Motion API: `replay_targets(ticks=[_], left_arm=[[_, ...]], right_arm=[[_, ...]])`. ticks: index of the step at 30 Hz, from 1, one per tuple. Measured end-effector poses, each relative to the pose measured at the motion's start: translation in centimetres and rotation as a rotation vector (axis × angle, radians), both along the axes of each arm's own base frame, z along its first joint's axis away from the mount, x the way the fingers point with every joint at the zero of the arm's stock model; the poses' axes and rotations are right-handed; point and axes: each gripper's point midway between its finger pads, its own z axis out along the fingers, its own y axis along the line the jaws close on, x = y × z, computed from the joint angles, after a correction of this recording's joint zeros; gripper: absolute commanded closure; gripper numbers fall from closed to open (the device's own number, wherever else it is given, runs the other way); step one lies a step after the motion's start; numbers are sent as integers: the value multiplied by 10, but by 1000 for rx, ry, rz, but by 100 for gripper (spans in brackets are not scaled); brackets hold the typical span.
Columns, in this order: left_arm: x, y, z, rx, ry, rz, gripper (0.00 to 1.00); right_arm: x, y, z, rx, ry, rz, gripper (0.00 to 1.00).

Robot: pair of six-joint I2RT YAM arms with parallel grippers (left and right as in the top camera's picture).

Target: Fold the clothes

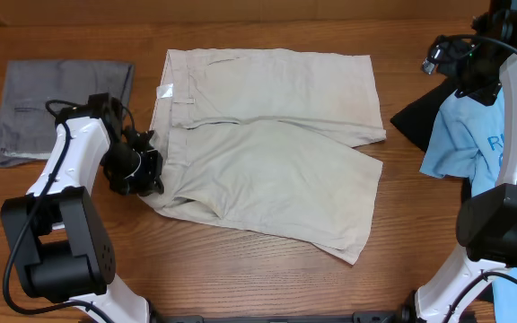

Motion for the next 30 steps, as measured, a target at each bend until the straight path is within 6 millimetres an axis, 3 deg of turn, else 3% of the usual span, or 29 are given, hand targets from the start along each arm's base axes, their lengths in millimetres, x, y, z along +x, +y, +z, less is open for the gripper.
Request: replay_targets(ticks=[8,17,24,28,30], left_arm=[[-17,16,-13,119,91,102,95],[-22,34,-22,246,115,172,92],[-23,38,-26,275,118,199,70],[-27,39,-38,285,115,212,48],[-32,37,-43,282,124,223,46]], right_arm=[[0,0,0,0,0,0,0],[0,0,0,0,0,0,0],[0,0,0,0,0,0,0],[0,0,0,0,0,0,0],[0,0,0,0,0,0,0]])
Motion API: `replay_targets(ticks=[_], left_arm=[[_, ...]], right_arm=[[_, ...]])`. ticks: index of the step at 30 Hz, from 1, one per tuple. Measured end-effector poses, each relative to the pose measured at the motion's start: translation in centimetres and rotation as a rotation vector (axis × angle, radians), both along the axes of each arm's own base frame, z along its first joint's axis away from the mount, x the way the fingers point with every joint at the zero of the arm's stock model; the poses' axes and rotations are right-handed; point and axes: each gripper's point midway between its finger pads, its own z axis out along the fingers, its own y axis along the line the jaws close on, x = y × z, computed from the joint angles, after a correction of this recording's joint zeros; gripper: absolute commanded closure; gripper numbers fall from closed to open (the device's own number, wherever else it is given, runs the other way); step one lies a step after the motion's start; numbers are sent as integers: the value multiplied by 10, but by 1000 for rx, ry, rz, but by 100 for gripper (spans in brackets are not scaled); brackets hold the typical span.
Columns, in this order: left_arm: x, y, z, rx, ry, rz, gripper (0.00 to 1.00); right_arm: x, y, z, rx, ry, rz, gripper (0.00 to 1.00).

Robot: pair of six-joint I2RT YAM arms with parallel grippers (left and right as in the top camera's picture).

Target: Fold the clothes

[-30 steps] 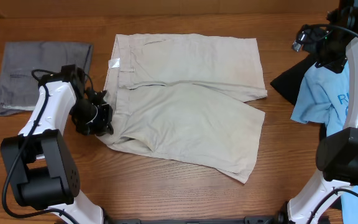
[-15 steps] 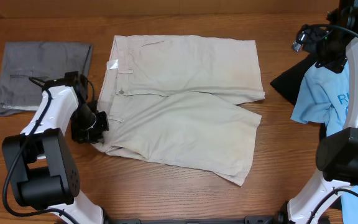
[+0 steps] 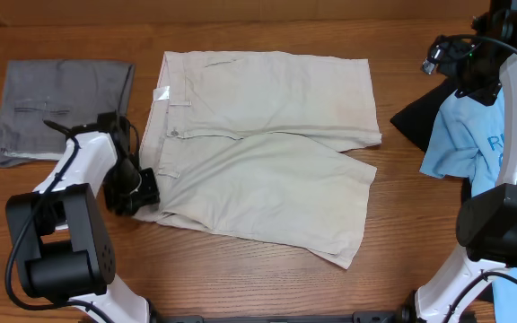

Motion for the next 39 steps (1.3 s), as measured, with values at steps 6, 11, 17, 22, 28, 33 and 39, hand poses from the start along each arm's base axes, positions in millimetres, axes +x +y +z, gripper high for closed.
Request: replay_targets(ticks=[6,11,17,22,28,33,39], left_arm=[[-11,-3,19,-18,78,3,40],[48,4,71,-7,-92,-6,26],[108,-4,105,-71,-333,-44,23],[132,-14,93,-142,-410,-91,20],[146,-32,40,-280,-364,-123,27],[147,-40,7,-341,-315,-115,37],[149,-52,13,-425,-336,-105,49]], right_arm=[[0,0,0,0,0,0,0],[0,0,0,0,0,0,0],[0,0,0,0,0,0,0],[0,0,0,0,0,0,0],[0,0,0,0,0,0,0],[0,0,0,0,0,0,0],[0,0,0,0,0,0,0]])
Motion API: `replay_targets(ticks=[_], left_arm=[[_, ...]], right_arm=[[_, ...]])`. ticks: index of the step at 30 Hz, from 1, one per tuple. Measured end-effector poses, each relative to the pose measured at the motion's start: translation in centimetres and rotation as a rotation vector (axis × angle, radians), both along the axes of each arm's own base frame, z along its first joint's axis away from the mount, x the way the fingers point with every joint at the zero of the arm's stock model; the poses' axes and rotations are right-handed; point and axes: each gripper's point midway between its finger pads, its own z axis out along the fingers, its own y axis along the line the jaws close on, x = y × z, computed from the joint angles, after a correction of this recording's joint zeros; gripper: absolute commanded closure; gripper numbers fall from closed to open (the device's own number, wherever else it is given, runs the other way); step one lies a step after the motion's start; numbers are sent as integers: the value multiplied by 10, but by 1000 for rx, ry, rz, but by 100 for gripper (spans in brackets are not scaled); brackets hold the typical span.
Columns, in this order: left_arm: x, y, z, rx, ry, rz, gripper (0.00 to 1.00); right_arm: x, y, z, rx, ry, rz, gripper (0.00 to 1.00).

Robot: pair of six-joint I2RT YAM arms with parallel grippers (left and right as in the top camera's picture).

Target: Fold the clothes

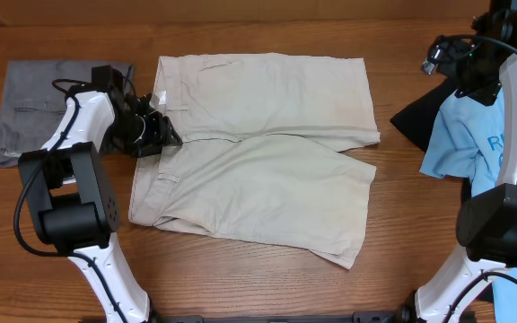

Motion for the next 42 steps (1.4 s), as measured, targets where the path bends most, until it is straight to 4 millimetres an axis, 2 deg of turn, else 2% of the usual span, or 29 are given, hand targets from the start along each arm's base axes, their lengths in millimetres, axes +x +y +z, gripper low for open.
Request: replay_targets(ticks=[5,8,26,27,29,30,31,38,42], left_arm=[[2,-9,9,-60,-7,0,52],[3,-10,12,-71,-10,0,57],[0,-4,0,4,-1,-11,61],[0,-4,-1,5,-4,-11,63],[-1,-4,-5,6,-3,-11,78],[-2,-4,-6,8,1,-11,89],[-4,-4,-8,9,5,-11,94],[-13,-4,-7,5,44,-13,96],[-18,0,13,27,101,-15,96]], right_arm=[[0,0,0,0,0,0,0],[0,0,0,0,0,0,0],[0,0,0,1,1,0,0],[0,0,0,0,0,0,0],[0,0,0,0,0,0,0],[0,0,0,0,0,0,0],[0,0,0,0,0,0,0],[0,0,0,1,1,0,0],[0,0,0,0,1,0,0]])
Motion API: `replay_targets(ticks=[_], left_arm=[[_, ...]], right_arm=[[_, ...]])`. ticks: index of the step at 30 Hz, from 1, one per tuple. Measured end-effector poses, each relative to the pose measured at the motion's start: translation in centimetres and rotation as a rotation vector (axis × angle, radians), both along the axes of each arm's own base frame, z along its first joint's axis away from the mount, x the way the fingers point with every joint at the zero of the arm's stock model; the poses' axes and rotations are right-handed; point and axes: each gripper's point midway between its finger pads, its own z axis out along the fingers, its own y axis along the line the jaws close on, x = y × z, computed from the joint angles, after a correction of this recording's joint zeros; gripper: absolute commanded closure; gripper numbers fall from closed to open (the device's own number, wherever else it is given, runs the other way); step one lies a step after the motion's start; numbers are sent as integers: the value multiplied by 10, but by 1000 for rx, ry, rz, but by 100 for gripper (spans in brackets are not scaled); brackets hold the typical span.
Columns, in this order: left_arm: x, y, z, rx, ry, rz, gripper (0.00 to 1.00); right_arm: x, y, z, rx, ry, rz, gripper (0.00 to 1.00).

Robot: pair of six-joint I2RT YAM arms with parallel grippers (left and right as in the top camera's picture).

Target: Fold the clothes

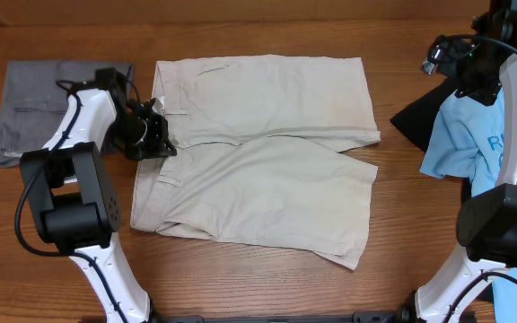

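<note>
Beige shorts (267, 152) lie spread flat in the middle of the table, waistband to the left and both legs pointing right. The lower leg runs slightly askew toward the front right. My left gripper (162, 142) sits at the middle of the waistband's left edge, its fingers closed on the fabric there. My right gripper (433, 61) hangs at the far right, well away from the shorts, beside a black cloth; its jaws are too small to read.
A folded grey garment (56, 103) lies at the back left, just behind my left arm. At the right edge sit a black cloth (416, 121) and a light blue shirt (465, 135). Bare wooden table (267, 287) runs along the front.
My left gripper has shifted slightly right and toward the front at the waistband. The white tag by the waistband no longer shows. The right arm has not moved.
My left gripper was first at the waistband's lower corner, with the shorts rumpled and skewed. Then it sat lower left with the shorts shifted. Later it was at the middle of the waistband, the shorts lying squarer and further left, as now.
</note>
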Motion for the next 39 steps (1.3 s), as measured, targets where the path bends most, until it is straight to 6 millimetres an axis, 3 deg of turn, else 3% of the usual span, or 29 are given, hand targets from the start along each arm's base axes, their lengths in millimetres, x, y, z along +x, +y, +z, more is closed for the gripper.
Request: replay_targets(ticks=[3,6,10,14,19,23,26,32,35,39], left_arm=[[14,9,16,52,-37,-3,96],[20,18,19,107,-54,-5,96],[17,29,4,173,-45,4,96],[2,32,-29,206,-11,22,93],[-5,27,-33,190,6,35,45],[-13,26,-24,196,60,29,28],[-8,30,-3,214,67,31,20],[28,36,64,235,-105,58,7],[27,31,102,243,-192,63,0],[22,9,152,245,-316,54,0]], right_arm=[[0,0,0,0,0,0,0],[0,0,0,0,0,0,0],[0,0,0,0,0,0,0],[0,0,0,0,0,0,0],[0,0,0,0,-1,0,0],[0,0,0,0,-1,-1,0],[0,0,0,0,0,0,0],[0,0,0,0,-1,0,0],[0,0,0,0,0,0,0],[0,0,0,0,0,0,0]])
